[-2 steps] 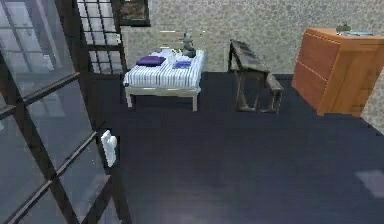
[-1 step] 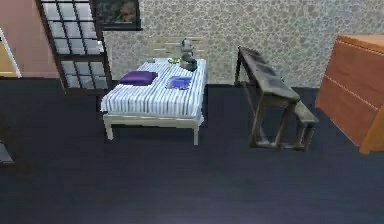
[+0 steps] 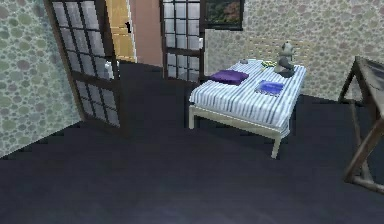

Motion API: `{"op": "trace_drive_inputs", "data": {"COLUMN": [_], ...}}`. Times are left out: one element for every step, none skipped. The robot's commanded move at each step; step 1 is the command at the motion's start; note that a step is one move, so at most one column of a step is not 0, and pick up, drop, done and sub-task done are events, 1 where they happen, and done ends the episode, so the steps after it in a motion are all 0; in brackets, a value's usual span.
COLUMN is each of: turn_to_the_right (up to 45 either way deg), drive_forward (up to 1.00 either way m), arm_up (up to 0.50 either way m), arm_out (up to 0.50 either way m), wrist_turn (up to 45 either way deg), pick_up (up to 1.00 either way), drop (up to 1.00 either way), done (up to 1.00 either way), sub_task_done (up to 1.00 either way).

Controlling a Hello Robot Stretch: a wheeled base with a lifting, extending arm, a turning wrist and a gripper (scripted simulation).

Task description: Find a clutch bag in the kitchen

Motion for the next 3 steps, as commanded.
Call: {"op": "trace_drive_inputs", "data": {"turn_to_the_right": [0.0,-9.0,0.0], "drive_forward": [0.05,0.00,1.00], "arm_up": [0.00,0.00,0.00], "arm_out": [0.00,0.00,0.00], "wrist_turn": [0.0,0.0,0.0], "pick_up": [0.00,0.00,0.00], "drop": [0.00,0.00,0.00], "done": [0.00,0.00,0.00], "sub_task_done": [0.00,0.00,0.00]}}
